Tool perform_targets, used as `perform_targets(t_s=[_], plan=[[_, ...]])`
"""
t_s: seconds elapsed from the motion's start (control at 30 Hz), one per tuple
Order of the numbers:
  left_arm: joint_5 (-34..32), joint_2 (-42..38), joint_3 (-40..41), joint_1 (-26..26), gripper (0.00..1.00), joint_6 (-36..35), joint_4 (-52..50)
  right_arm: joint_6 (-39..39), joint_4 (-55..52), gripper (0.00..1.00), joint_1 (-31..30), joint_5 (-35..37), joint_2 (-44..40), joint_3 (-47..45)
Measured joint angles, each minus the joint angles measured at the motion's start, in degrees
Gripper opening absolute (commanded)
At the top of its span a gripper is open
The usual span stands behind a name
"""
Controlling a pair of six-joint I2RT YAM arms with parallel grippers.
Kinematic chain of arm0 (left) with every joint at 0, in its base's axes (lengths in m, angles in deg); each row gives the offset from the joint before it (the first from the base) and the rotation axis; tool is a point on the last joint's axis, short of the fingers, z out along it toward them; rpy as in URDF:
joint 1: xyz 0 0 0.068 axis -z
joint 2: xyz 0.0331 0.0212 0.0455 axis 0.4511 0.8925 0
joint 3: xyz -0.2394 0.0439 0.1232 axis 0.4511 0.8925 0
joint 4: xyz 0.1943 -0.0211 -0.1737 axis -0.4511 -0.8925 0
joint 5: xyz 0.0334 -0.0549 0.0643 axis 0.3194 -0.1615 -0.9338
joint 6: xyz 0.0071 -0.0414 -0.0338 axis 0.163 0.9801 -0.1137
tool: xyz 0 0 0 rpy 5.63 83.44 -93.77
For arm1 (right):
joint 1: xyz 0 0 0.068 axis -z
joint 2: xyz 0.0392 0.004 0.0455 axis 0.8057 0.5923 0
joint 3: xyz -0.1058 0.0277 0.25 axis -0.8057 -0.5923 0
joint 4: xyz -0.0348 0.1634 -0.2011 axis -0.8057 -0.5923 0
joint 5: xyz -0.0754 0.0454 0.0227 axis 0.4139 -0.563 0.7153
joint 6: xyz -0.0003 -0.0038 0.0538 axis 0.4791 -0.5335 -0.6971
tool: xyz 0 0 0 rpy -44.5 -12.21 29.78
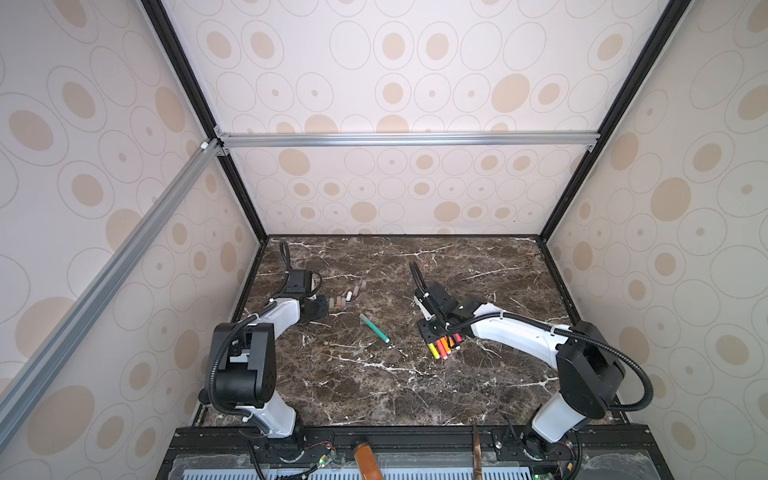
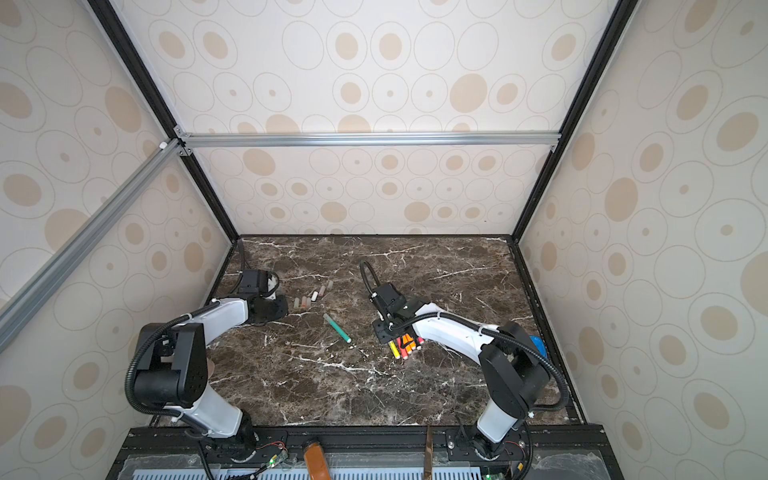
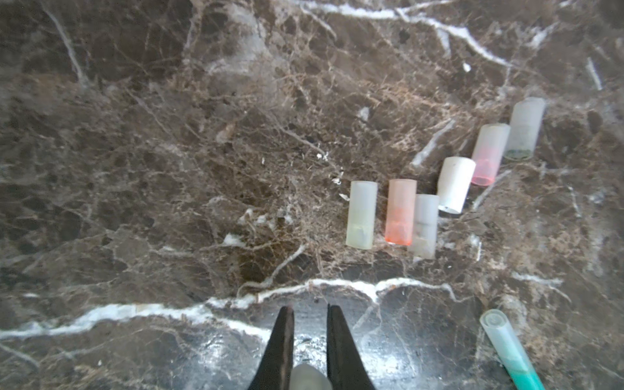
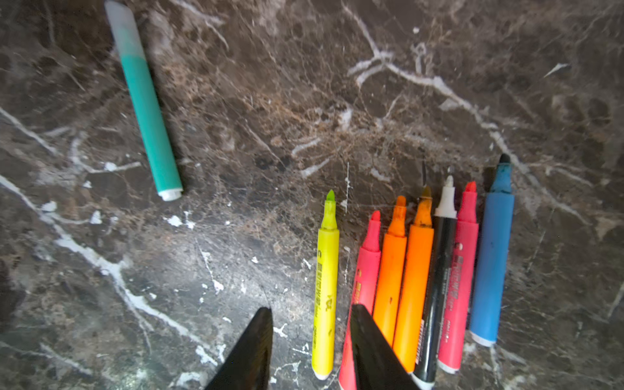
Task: Remove pen caps from pens
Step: Place the pen cap at the middle-left of the table.
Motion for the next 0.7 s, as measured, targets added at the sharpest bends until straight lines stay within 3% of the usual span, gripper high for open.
perform_targets(t_s=[0.23, 0.7], plan=[[0.81, 4.85, -2.71, -1.01, 0.02, -0.02, 1.29, 0.37, -0.07, 0.41, 0.0, -0.55, -0.07, 1.51], [3.32, 8.7, -4.76, -1.01, 0.2, -0.04, 3.82, 3.04, -0.46, 0.48, -0.13, -6.67, 4.35, 6.71]])
